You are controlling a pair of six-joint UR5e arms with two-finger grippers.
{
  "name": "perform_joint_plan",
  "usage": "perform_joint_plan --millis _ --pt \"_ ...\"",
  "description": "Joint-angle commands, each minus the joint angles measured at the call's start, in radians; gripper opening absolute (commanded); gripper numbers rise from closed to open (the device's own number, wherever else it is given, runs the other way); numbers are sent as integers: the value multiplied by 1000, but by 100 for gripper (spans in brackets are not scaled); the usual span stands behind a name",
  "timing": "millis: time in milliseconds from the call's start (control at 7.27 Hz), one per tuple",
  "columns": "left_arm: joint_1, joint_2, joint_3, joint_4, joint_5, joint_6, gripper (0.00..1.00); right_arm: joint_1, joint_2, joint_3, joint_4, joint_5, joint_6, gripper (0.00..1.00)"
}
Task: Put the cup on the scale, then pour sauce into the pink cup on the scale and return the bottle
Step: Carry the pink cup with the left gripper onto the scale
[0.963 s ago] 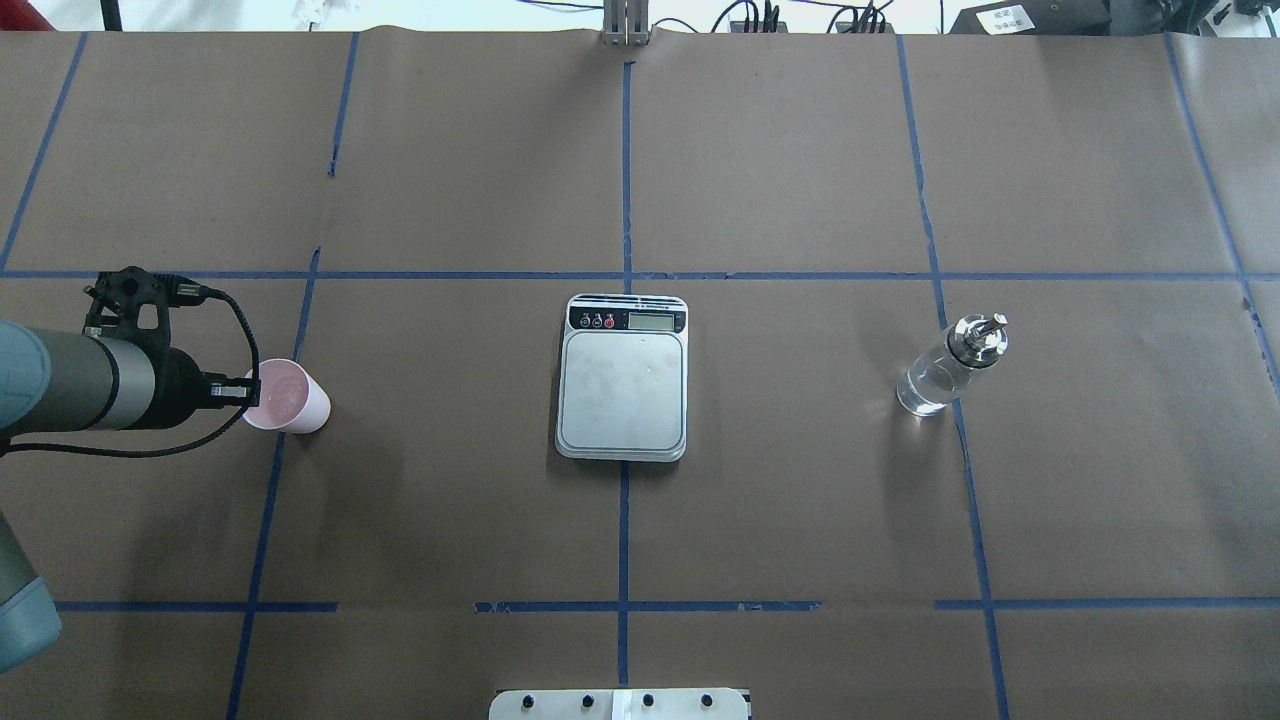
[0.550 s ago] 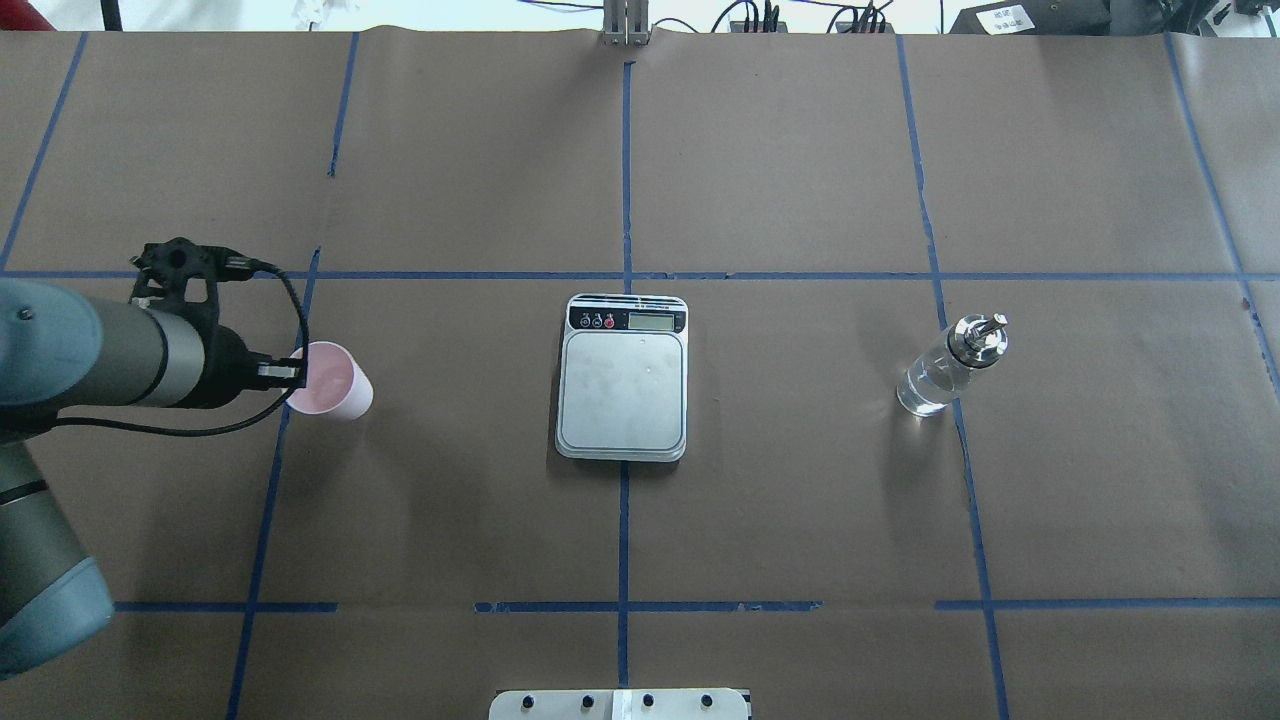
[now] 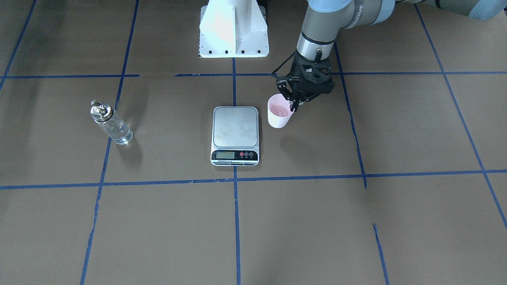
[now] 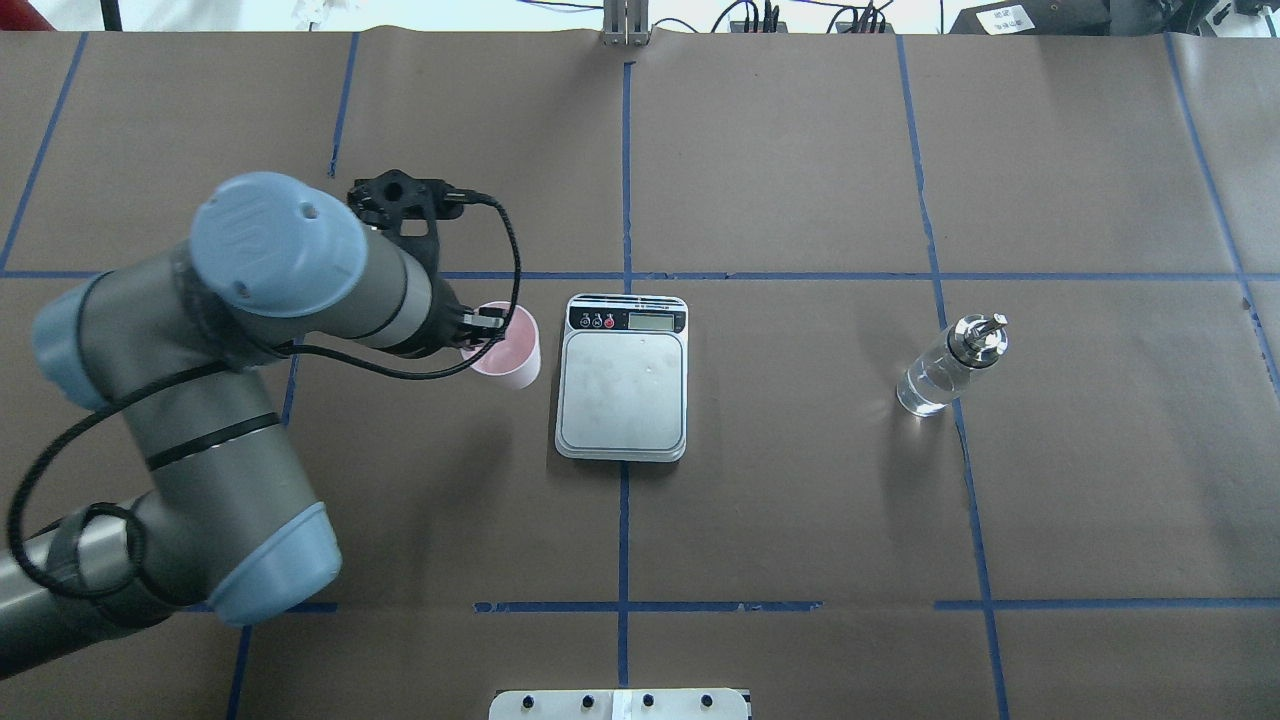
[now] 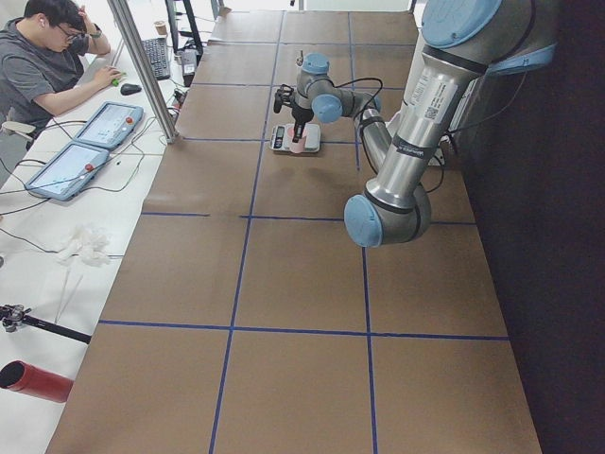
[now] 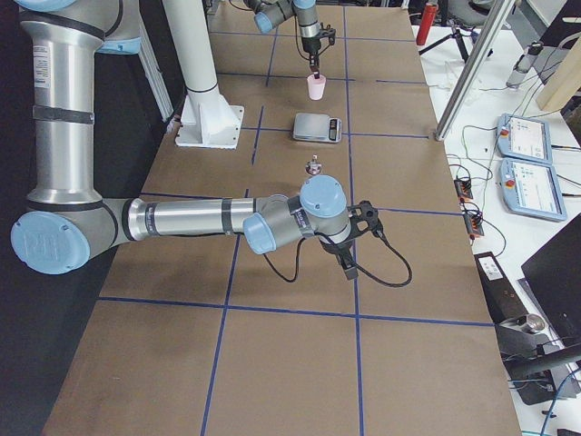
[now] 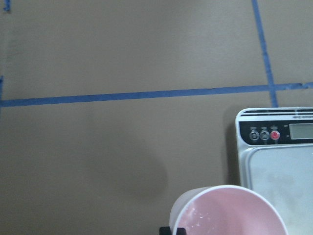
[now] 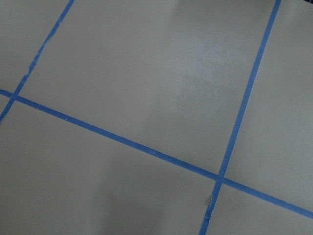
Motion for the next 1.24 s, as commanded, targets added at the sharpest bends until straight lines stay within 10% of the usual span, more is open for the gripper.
perform_joint_plan --millis 0,688,1100 --pt "38 -189 184 4 7 -108 0 0 0 0 0 0 1 100" --pt "67 -200 217 -4 9 -110 9 0 0 1 0 0 1 100" --pt "67 -198 225 -19 9 -107 40 0 0 1 0 0 1 100"
